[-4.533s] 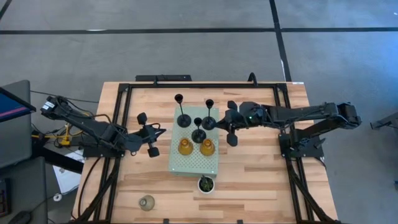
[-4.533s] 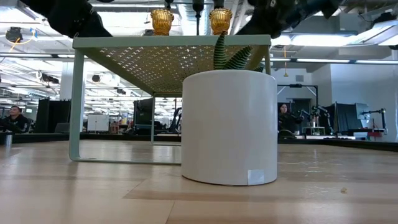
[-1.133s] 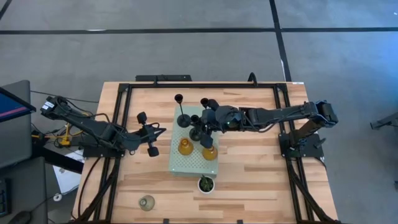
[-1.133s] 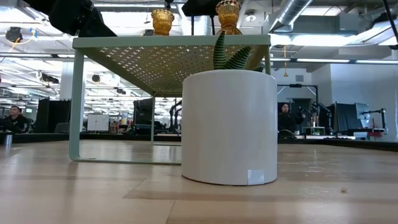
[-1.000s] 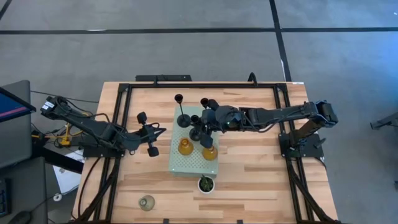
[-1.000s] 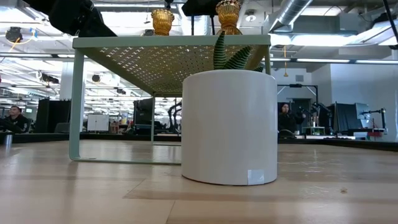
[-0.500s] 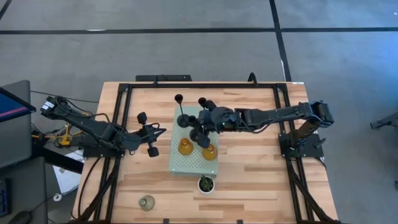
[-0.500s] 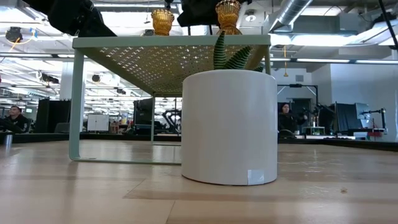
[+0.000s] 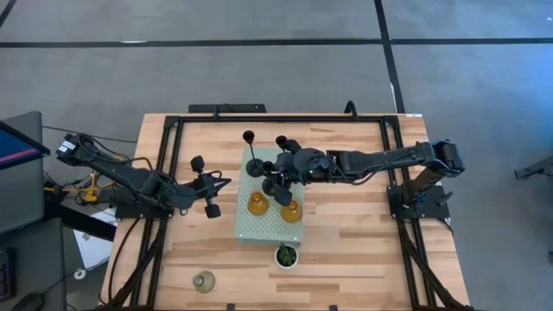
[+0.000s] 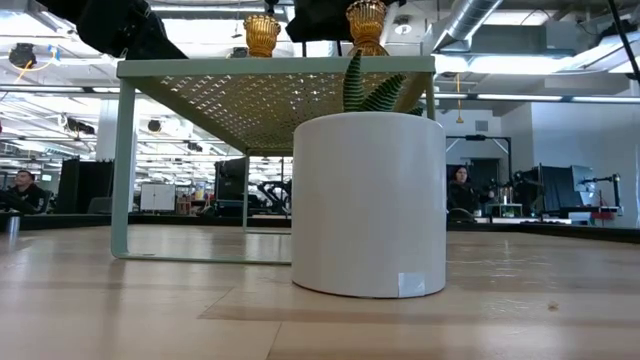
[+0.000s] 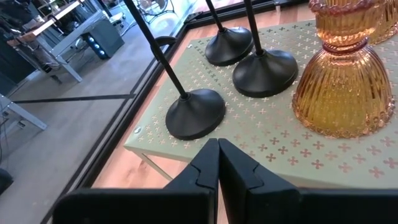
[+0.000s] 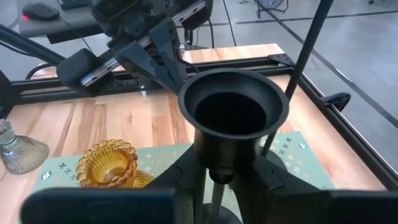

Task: Pick & Place candle stick holders
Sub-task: Adjust the black candle holders on the shelf

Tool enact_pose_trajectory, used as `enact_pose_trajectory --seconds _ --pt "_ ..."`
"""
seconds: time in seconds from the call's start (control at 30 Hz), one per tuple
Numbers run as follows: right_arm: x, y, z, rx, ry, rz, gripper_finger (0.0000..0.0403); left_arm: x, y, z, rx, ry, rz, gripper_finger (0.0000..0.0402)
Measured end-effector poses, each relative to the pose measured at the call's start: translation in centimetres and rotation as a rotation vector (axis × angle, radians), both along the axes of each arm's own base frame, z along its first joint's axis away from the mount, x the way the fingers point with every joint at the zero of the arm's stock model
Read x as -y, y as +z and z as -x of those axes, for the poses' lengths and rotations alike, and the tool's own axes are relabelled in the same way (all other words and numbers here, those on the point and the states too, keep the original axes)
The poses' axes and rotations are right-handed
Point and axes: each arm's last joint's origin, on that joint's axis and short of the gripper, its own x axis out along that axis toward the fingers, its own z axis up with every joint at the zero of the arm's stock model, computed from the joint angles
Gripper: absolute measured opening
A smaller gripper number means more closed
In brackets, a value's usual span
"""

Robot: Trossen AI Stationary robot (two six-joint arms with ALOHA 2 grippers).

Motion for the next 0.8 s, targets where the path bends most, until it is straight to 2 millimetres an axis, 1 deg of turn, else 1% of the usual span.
enact_pose_trajectory --seconds 0.53,0.8 --pt "-0.09 0.14 0.25 -0.011 0.004 0.000 0.0063 0.00 0.00 0.00 0.000 -0.001 0.000 0.0005" --pt "-0.08 -0.18 0.43 -0.055 0.014 0.023 0.0063 0.00 0.00 0.00 0.000 0.000 0.001 0.0005"
